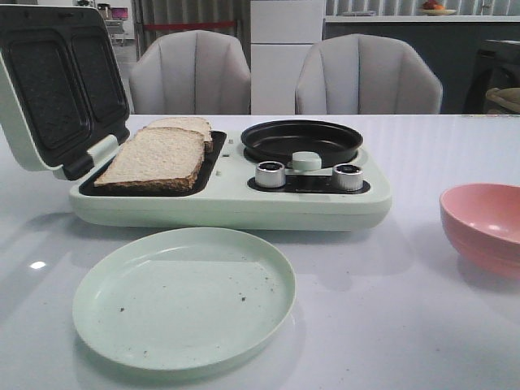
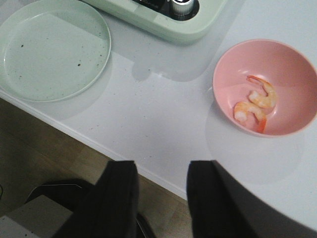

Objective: Make breakfast with bread and shrimp

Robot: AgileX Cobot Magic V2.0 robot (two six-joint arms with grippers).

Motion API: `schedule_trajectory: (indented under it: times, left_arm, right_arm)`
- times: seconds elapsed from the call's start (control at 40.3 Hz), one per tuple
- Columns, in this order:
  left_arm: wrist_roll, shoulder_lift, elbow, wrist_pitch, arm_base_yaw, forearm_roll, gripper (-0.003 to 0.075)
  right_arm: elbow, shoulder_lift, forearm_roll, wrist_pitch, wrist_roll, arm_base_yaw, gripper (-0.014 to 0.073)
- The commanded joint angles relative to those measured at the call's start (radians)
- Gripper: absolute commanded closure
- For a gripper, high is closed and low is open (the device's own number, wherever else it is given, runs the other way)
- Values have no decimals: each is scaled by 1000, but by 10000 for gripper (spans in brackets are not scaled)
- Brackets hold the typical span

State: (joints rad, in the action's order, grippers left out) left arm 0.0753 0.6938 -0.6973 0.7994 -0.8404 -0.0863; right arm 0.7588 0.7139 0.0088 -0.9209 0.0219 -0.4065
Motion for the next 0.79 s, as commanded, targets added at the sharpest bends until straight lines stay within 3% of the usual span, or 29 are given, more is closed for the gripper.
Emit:
schedule_trajectory:
  times: [0.0,0.149,0.298,0.571,0.77]
  left_arm:
    - [4,21,-34,-71,-6,-9,221]
    - [4,51,-39,-57,-4,-11,221]
    - [21,125,-100,74,62,-51,221]
    - [-19,293,-182,138,408,-46,226]
    - [-218,390,-206,107,733,121,311]
  right_arm:
    - [27,-5,-9,67,0,0,225]
    - [27,-5,-9,67,0,0,225]
    - [27,-5,-9,67,0,0,225]
    - [27,-5,-9,67,0,0,225]
    - [27,-5,-9,67,0,0,225]
